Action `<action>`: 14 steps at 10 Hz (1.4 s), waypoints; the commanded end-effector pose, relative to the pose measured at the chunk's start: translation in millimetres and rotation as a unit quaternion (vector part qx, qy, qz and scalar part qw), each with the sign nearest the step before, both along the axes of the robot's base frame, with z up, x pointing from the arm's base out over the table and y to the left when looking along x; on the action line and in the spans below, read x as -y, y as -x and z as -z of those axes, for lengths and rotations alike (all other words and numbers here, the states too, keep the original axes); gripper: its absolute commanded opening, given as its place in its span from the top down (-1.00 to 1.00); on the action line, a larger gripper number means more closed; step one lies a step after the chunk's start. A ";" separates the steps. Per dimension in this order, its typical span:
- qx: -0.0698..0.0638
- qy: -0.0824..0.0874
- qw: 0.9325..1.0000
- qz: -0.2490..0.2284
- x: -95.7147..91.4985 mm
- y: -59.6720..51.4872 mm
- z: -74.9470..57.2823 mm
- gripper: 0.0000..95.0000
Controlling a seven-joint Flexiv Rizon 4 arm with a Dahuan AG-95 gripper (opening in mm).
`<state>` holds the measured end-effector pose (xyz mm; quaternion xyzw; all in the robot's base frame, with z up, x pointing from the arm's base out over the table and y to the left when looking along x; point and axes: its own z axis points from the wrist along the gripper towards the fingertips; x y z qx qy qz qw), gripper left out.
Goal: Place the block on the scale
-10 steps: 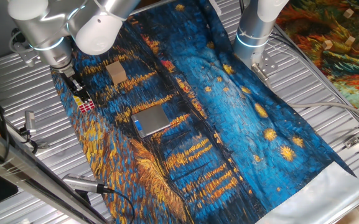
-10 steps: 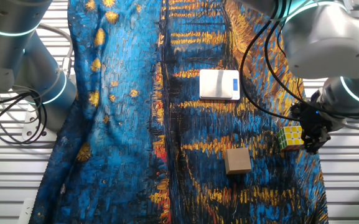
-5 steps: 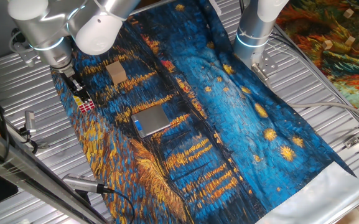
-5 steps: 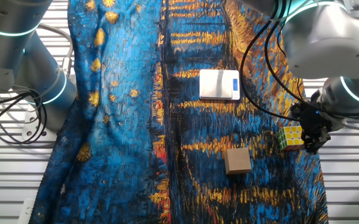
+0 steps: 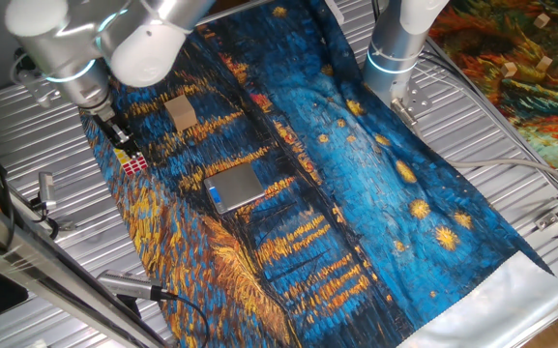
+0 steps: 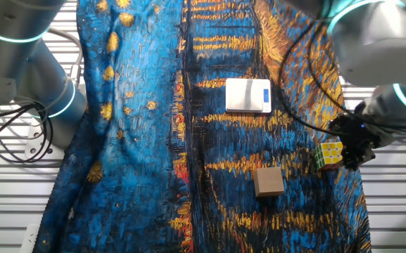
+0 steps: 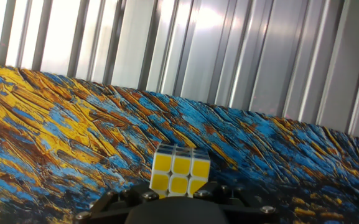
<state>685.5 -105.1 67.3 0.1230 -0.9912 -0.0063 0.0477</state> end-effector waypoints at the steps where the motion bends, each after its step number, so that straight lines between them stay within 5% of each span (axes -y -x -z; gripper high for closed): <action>1: 0.017 0.000 1.000 0.001 0.0 4.5 -1.2 -0.20; 2: 0.019 0.000 1.000 0.002 0.0 4.5 -1.2 -0.60; 7: 0.025 0.000 1.000 0.002 0.1 4.2 0.0 -0.60; 14: 0.033 -0.003 0.999 -0.003 0.9 2.1 21.8 -0.60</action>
